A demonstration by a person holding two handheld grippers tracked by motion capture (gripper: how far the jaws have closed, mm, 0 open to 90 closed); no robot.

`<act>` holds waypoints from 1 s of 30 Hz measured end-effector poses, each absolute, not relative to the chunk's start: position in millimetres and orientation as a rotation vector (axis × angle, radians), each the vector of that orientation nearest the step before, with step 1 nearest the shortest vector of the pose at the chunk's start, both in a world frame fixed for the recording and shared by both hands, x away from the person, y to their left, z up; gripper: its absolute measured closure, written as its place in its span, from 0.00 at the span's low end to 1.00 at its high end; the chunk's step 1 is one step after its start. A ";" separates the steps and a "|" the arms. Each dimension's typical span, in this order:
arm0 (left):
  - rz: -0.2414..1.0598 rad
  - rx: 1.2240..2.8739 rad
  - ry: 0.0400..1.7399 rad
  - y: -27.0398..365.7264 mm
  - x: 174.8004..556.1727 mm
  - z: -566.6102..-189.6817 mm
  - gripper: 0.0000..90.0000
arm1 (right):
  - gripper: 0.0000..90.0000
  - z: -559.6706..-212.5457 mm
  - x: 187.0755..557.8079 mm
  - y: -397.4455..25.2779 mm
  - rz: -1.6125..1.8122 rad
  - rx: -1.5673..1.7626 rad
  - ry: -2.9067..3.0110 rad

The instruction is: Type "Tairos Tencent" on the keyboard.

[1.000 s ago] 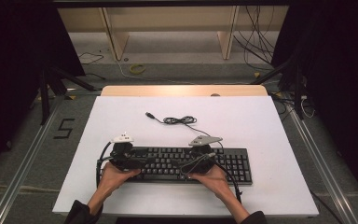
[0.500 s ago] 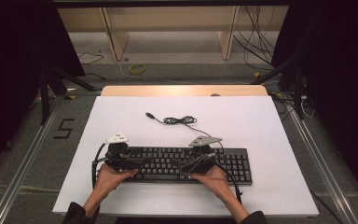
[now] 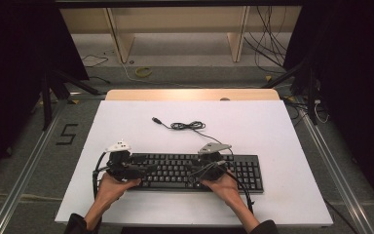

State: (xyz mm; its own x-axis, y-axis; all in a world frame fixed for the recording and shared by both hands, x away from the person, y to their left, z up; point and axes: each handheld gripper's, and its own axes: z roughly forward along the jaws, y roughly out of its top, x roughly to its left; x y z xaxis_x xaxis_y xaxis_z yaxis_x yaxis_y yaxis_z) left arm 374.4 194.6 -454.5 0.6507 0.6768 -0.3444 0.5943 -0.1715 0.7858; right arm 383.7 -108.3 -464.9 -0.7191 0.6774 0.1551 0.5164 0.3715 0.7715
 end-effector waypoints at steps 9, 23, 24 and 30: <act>0.107 1.844 1.004 198.0 371.0 -454.1 0.32 | 0.98 -468.6 385.0 -104.5 1.235 1.063 2.465; 0.109 1.828 0.991 201.3 361.6 -455.0 0.32 | 1.00 -473.2 387.0 -100.3 1.211 1.066 2.492; 0.111 1.830 0.988 201.5 360.9 -455.0 0.32 | 1.00 -473.5 386.9 -99.9 1.206 1.069 2.493; 0.112 1.817 0.986 203.8 356.6 -455.6 0.32 | 1.00 -475.5 387.7 -98.4 1.198 1.069 2.498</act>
State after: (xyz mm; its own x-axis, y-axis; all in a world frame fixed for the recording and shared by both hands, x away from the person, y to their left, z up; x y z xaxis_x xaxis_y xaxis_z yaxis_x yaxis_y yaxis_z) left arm 356.6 203.8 -455.6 0.6602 0.6656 -0.3481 0.5709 -0.1434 0.8084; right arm 387.7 -98.4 -475.5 -0.7280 0.6701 0.1445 0.5321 0.4195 0.7354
